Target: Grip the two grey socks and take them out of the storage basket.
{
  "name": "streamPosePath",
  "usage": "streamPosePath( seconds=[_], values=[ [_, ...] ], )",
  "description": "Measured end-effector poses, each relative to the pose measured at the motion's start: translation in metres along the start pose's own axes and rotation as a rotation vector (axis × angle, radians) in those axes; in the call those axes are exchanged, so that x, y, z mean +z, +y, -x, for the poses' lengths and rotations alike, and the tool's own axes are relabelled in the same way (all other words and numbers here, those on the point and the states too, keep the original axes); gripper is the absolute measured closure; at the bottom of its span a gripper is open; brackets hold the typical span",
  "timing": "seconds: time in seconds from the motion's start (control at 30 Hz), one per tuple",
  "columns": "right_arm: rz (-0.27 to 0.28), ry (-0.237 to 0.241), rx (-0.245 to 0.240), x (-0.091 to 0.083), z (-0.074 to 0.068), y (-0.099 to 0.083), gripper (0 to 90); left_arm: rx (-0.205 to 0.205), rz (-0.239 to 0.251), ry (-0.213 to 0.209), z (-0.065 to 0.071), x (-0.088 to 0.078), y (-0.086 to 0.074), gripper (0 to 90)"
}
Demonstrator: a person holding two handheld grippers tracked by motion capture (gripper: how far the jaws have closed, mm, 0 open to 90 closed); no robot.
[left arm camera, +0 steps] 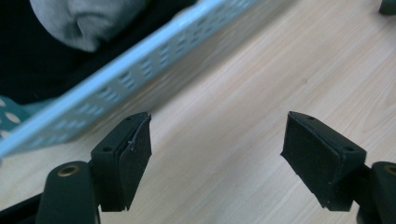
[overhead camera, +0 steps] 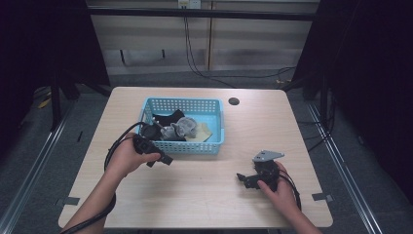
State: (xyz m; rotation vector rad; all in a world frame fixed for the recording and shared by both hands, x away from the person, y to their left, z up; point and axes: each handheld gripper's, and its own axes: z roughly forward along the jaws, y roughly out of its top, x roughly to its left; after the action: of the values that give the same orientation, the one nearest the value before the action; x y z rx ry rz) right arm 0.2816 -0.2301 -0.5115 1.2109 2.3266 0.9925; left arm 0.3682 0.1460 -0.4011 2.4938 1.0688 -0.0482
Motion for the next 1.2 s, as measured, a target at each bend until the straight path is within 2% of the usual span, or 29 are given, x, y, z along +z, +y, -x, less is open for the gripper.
streamPosePath(
  seconds=[0.03, 0.23, 0.43, 0.47, 0.57, 0.7, 0.8, 0.83, 1.1, 1.2],
  values=[
    [0.0, 0.0, 0.0, 0.0, 0.0, 0.0, 11.0, 0.0, 0.0, 0.0, 0.0, 0.0, 0.0, 23.3],
    [0.004, 0.002, 0.001, 0.0, 0.0, 0.0, 11.0, -0.015, -0.01, 0.024, -0.012, -0.01, 0.023, 23.5],
    [0.005, 0.0, -0.003, 0.0, 0.0, 0.0, 11.0, -0.072, -0.007, 0.035, -0.023, -0.011, 0.039, 23.6],
    [0.005, 0.0, -0.002, 0.0, 0.0, 0.0, 11.0, -0.063, -0.005, 0.04, -0.023, -0.01, 0.042, 23.6],
    [0.006, 0.001, -0.003, 0.0, 0.0, 0.0, 11.0, -0.071, 0.0, 0.032, -0.024, -0.009, 0.047, 23.6],
    [0.005, 0.001, -0.001, 0.0, 0.0, 0.0, 11.0, -0.07, 0.004, 0.062, -0.028, -0.005, 0.059, 23.6],
    [0.005, 0.001, -0.002, 0.0, 0.0, 0.0, 11.0, -0.089, 0.028, 0.08, -0.034, 0.002, 0.069, 23.6],
    [0.005, 0.001, -0.002, 0.0, 0.0, 0.0, 11.0, -0.09, 0.021, 0.089, -0.036, 0.004, 0.071, 23.5],
    [0.004, -0.001, -0.001, 0.0, 0.0, 0.0, 11.0, -0.131, 0.02, 0.145, -0.047, 0.024, 0.079, 23.5],
    [0.005, 0.001, -0.002, 0.0, 0.0, 0.0, 11.0, -0.149, 0.026, 0.147, -0.052, 0.03, 0.08, 23.5]
  ],
)
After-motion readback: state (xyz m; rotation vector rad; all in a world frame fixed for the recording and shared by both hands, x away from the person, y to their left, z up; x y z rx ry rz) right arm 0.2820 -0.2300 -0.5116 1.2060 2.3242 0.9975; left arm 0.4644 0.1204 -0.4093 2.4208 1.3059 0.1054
